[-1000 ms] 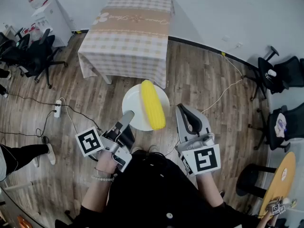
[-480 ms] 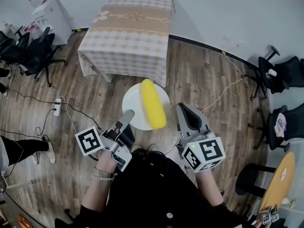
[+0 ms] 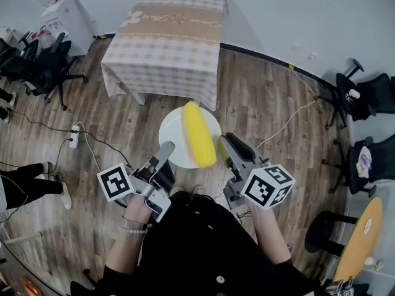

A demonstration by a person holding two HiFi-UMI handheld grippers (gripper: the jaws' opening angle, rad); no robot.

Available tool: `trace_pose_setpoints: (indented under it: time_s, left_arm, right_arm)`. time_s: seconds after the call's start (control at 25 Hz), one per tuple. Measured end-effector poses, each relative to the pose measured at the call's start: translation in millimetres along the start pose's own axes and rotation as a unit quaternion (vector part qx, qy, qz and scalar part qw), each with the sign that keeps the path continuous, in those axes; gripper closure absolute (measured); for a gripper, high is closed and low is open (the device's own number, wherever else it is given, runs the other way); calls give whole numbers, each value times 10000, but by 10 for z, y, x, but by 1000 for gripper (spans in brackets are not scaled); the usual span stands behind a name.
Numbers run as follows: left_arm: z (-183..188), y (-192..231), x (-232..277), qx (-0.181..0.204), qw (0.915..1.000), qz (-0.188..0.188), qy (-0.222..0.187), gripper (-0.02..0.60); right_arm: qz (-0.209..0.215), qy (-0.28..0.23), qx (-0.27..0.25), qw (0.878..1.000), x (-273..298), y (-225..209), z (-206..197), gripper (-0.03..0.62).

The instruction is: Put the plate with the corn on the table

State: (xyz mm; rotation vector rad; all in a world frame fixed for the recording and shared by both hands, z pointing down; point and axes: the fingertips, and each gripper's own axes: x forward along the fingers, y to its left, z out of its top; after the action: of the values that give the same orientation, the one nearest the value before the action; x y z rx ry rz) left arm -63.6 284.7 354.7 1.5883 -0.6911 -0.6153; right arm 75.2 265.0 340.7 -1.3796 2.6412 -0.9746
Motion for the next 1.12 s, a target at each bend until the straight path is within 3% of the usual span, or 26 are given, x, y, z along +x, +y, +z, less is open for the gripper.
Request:
trace_pose_setpoints:
  time_s: [0.2, 0.32, 0.48, 0.92, 1.12]
  left_arm:
    - [1, 1, -11, -51, 10000, -71, -22, 545]
    - [5, 12, -16, -62, 10000, -64, -25, 544]
    - [-4, 40, -37, -58, 10000, -55, 14, 543]
    - [50, 39, -100, 24, 9998, 5, 184, 543]
    - [107, 53, -189, 51, 9998, -41, 184, 543]
  right_arm:
    - [530, 47, 1189, 9915, 103, 30, -99, 467]
    - [764, 63, 1553, 9849, 141, 61, -136, 468]
    - [781, 41, 1606, 9839, 150, 77, -174, 499]
    - [761, -127, 1621, 9838, 152, 201, -219, 505]
    - [524, -132, 1408, 9886, 162, 248, -289, 504]
